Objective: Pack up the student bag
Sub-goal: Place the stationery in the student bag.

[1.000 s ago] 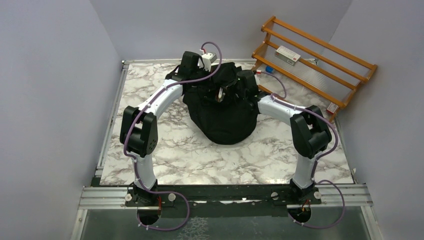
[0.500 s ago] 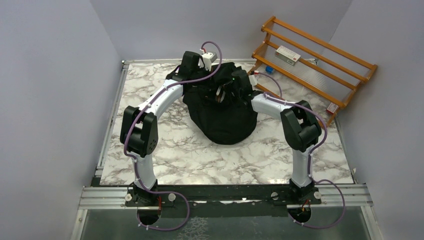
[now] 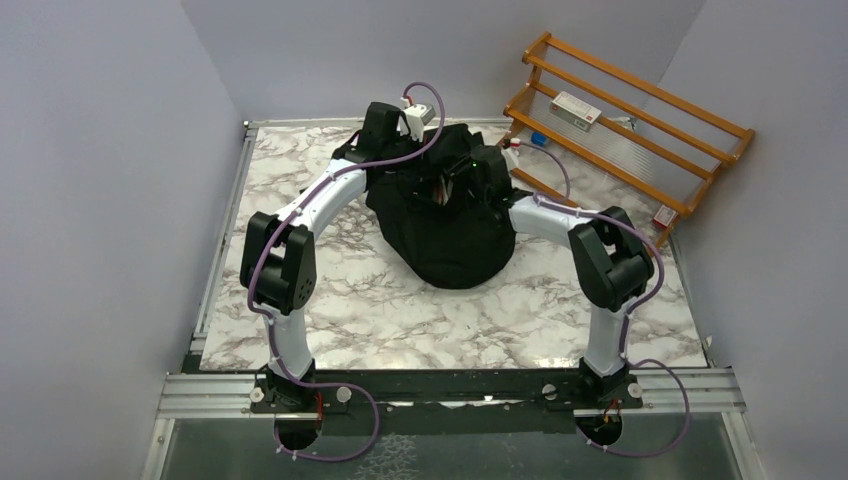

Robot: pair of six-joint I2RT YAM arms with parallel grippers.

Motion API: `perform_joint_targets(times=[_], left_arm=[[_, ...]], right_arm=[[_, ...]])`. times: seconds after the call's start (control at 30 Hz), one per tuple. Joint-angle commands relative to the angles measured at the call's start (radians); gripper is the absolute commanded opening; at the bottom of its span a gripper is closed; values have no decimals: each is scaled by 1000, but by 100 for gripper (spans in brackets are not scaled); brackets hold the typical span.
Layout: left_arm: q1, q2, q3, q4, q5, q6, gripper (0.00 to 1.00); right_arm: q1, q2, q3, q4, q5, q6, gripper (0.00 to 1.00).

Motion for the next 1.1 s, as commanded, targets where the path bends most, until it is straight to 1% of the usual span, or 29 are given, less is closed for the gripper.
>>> perform_joint_targets(times=[0.0,0.07,0.23,0.3,0.33,0.43,0.53,0.6,0.63,0.7,0.77,0.87,0.97,1.07], left_arm=[[-13,-35,6,-1,61,-12,0],[-14,-32,7,-1,58,-12,0],[-13,-23,16,-1,55,-7,0],[-13,-21,20,-1,52,-4,0],[-13,-21,22,-1,50,-4,0],[-13,-21,27,-1,48,-4,0],[-14,-19,37,-2,46,-4,0],[-13,-16,40,-3,47,-3,0],[-13,-16,42,-6,47,-1,0],[-13,-13,44,-9,47,4,0],[-13,-11,43,-13,41,8,0],[-13,-9,44,-13,42,7,0],[-13,-5,44,-13,44,6,0],[-13,-5,43,-12,43,4,0]], right_arm=[[-10,-134,-73,90,-6,-113,42],[-10,-186,-116,97,-52,-167,42],[-10,-335,-239,85,-148,-362,42],[-10,-401,-291,59,-154,-443,45],[-11,-435,-313,35,-145,-481,47],[-13,-531,-372,-63,-44,-577,53],[-24,-608,-400,-213,74,-572,61],[-69,-637,-408,-310,76,-546,63],[-103,-650,-414,-354,55,-522,65],[-176,-673,-441,-388,-8,-497,69],[-243,-684,-473,-381,-84,-487,71],[-325,-666,-500,-346,-266,-483,72],[-353,-617,-515,-272,-451,-478,73],[-353,-577,-522,-204,-549,-460,72]])
